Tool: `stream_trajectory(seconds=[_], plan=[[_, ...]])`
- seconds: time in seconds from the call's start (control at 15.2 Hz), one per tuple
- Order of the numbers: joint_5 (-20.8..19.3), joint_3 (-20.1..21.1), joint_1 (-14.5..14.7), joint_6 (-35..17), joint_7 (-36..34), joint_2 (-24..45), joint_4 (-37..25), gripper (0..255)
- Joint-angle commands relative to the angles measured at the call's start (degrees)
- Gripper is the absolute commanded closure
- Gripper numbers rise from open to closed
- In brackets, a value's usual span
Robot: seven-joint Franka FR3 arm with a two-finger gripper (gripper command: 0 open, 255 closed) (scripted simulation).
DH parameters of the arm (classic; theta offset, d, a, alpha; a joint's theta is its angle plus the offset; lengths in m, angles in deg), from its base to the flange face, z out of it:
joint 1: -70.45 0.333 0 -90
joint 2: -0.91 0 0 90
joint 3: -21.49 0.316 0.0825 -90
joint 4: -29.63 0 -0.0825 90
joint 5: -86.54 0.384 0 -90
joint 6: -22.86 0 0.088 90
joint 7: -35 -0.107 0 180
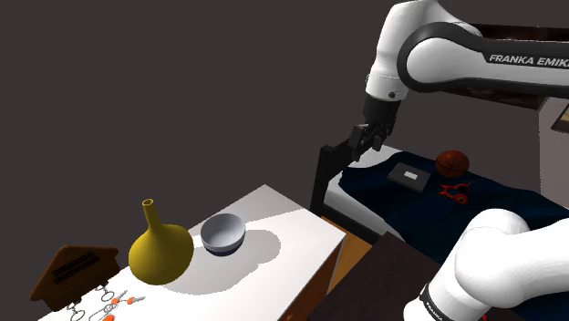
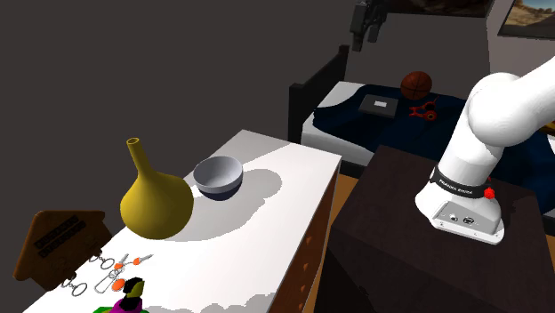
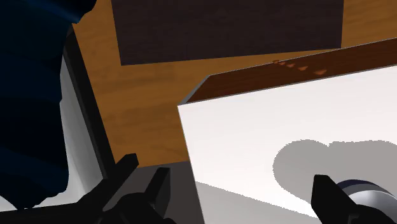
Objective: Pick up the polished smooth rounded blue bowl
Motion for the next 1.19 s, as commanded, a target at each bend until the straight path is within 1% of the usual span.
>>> stream_trajectory(seconds=[0.0, 0.53, 0.79, 1.12], plan=[[0.0, 0.0, 0.0, 0.0, 0.0, 0.0, 0.0, 0], [3.0, 3.1, 0.9, -14.1, -4.3, 12.6, 2.0, 0], [4.0, 4.6, 1.2, -20.6, -6.3, 20.3, 1.1, 0], [4.6, 6.4, 1.6, -28.0, -8.8, 30.7, -1.8, 0]])
